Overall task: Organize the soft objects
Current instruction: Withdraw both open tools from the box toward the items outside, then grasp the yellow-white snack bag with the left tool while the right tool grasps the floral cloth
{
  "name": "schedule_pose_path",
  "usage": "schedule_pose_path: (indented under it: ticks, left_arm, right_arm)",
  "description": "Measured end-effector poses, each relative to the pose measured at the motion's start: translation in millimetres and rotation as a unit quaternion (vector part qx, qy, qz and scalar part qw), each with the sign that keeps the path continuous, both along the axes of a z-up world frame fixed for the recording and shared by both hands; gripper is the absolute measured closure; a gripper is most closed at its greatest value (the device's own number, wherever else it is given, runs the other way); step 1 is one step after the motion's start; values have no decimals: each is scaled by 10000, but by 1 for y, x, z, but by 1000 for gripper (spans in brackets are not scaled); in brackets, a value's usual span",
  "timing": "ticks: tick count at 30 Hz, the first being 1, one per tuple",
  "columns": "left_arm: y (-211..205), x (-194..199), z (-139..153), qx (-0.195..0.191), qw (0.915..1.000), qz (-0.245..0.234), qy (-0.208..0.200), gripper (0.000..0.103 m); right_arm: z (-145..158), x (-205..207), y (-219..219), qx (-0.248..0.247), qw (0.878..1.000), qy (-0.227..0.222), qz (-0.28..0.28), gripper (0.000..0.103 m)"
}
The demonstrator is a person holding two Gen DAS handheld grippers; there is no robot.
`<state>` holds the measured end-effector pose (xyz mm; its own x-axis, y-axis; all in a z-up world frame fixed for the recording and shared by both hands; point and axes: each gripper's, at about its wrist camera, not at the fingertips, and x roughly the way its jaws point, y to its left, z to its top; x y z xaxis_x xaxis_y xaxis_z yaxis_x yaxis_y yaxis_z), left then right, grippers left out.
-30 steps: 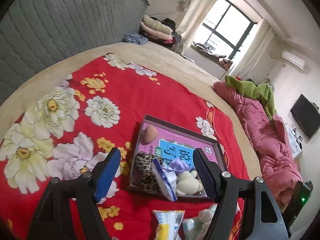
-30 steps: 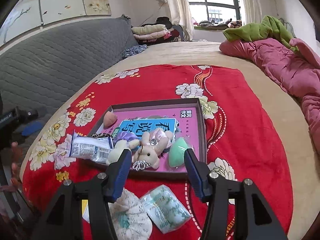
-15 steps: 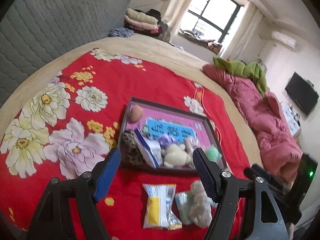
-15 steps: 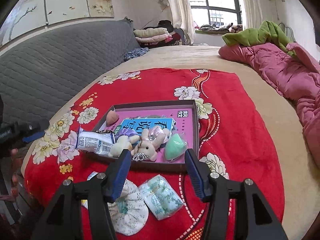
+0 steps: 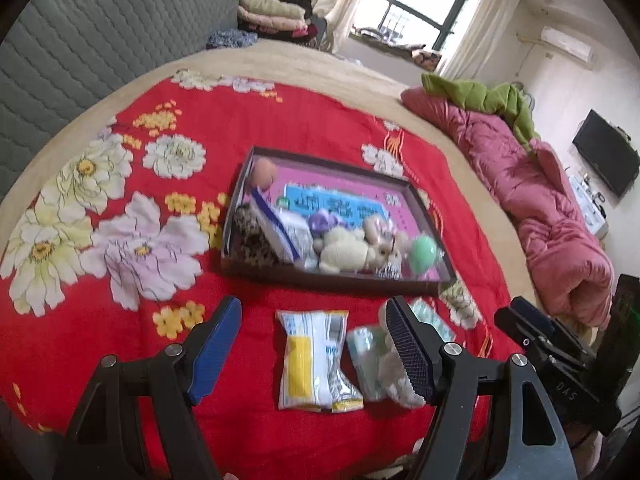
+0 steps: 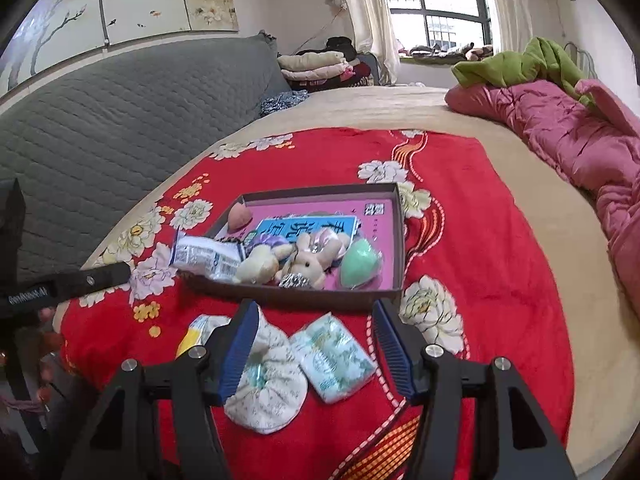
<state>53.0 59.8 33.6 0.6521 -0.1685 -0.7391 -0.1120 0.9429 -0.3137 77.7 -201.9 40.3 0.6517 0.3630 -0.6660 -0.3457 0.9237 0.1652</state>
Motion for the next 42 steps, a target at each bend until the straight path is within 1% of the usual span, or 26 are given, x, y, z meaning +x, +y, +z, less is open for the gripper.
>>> schedule_pose_path:
  ticks: [5,11,17,20,25,36,42]
  left_arm:
    - [-9,-1,-16,98,9995,-129,260,27]
    - [-12,1,-32,140,9984,-179,520,27]
    - [-18,3,-50,201,9960,-304,811,27]
    - [-25,3,-59,210,9947,-390,929,27]
    - [-32,3,-67,276,9932,-483,1024,27]
    - [-34,5,-80,288,9913,-487,1190,27]
    - [-35,7,-88,194,9907,-473,1264,27]
  right_arm:
    - [-9,-9,8,-24,9998,104,150,42]
    - [-20,-21,25,-198,9985,211,471,42]
    - [-27,-25,30,-241,9976,297,580,42]
    - [-35,-25,33,-236,9965,451,658,42]
    - [-47,-25,37,-252,9948,670,727,42]
    - [-57,-28,44,-238,9923,793,918,41]
    - [-66,-25,47,-272,9910,888,967,40]
